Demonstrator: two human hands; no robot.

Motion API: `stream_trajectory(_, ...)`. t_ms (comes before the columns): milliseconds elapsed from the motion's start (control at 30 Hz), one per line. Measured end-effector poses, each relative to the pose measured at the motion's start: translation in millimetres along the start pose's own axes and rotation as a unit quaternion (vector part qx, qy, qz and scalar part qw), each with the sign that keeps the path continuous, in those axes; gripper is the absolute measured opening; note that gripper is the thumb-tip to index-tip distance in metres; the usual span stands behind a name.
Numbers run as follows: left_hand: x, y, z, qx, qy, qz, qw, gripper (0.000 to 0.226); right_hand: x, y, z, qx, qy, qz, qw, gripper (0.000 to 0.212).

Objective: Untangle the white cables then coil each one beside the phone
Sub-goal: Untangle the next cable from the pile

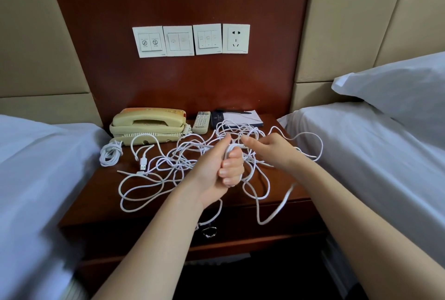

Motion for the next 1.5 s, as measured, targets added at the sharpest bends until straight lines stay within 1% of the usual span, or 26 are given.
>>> stream_trajectory(100,0.5,7.5,-10.4,0.053,-0.014,-0.017,0.998,0.050,1.6,-2.5,-9.2,0.009,-0.042,0.053,0.998,0.060)
stream_trajectory(133,0.6,10.1,-13.3,0.066,-0.019,-0.022,0.997,0.050,3.0,-2.6,-11.1,-0.008,-0.051,0.067,0.996,0.059)
stream_trajectory(233,1.1,13.5,-18.0,0.095,-0.027,-0.027,0.995,0.051,6.6,-6.4,-17.9,-0.117,-0.084,0.106,0.984,0.055)
stream_trajectory(300,1.6,13.2,-18.6,0.112,-0.027,-0.025,0.993,0.053,6.5,-4.9,-26.1,-0.120,-0.101,0.102,0.982,0.054)
stream_trajectory(400,3.0,13.5,-18.8,0.133,-0.027,-0.028,0.990,0.052,6.5,0.4,-33.7,-0.046,-0.104,0.066,0.991,0.055)
stream_trajectory(467,2.6,14.5,-19.1,0.161,-0.030,-0.033,0.986,0.050,7.0,2.1,-23.9,0.019,-0.063,0.033,0.997,0.059)
stream_trajectory(533,0.8,17.3,-19.4,0.185,-0.038,-0.048,0.981,0.048,10.8,-3.5,-4.8,0.095,-0.001,0.018,0.995,0.062)
stream_trajectory(567,-0.6,20.1,-19.3,0.189,-0.045,-0.062,0.979,0.049,13.8,-7.5,3.5,0.140,0.024,0.011,0.990,0.062)
stream_trajectory(667,-5.1,30.6,-17.6,0.184,-0.059,-0.112,0.975,0.053,28.6,-18.6,23.8,0.261,0.058,-0.017,0.963,0.056)
stream_trajectory(767,-7.7,45.3,-18.5,0.171,-0.076,-0.175,0.967,0.050,49.5,-33.1,49.6,0.338,0.130,-0.032,0.932,0.044)
stream_trajectory(800,-8.2,50.2,-18.8,0.169,-0.080,-0.194,0.963,0.048,55.7,-39.0,56.4,0.339,0.156,-0.026,0.928,0.039)
stream_trajectory(867,-8.5,56.7,-19.6,0.169,-0.087,-0.218,0.957,0.047,64.1,-51.3,60.4,0.308,0.188,0.014,0.933,0.031)
stream_trajectory(1000,-6.0,64.9,-25.1,0.153,-0.116,-0.249,0.949,0.046,68.4,-60.0,60.0,0.184,0.214,0.101,0.954,0.033)
stream_trajectory(1067,-5.2,66.1,-28.1,0.146,-0.129,-0.255,0.947,0.047,68.7,-58.5,60.4,0.127,0.192,0.141,0.963,0.033)
stream_trajectory(1167,-4.9,69.2,-31.0,0.115,-0.141,-0.272,0.945,0.050,75.7,-62.2,51.8,0.070,0.100,0.228,0.966,0.034)
stream_trajectory(1233,-4.4,76.6,-32.5,0.077,-0.150,-0.301,0.938,0.050,81.5,-65.3,44.1,0.089,0.061,0.277,0.955,0.029)
stream_trajectory(1300,-3.8,84.4,-35.7,0.034,-0.160,-0.328,0.930,0.050,86.0,-65.9,42.0,0.126,0.066,0.308,0.941,0.029)
stream_trajectory(1367,-4.9,89.2,-40.4,0.003,-0.169,-0.339,0.925,0.053,86.6,-62.0,48.6,0.153,0.107,0.300,0.935,0.029)
stream_trajectory(1433,-7.4,88.9,-40.5,-0.002,-0.161,-0.334,0.929,0.055,82.7,-51.3,63.0,0.163,0.169,0.242,0.941,0.028)
stream_trajectory(1500,-9.6,84.5,-36.5,-0.022,-0.142,-0.325,0.935,0.056,79.7,-38.5,77.5,0.144,0.221,0.176,0.948,0.027)
Point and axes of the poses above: each hand's wrist, its own x-axis away from the middle knuckle, its own y-axis out of the back of the hand, z = x × y, the point moved 10 cm from there along -x, towards the middle knuckle, and after that the axes turned 6 degrees about -z, right-handed, at the moved point
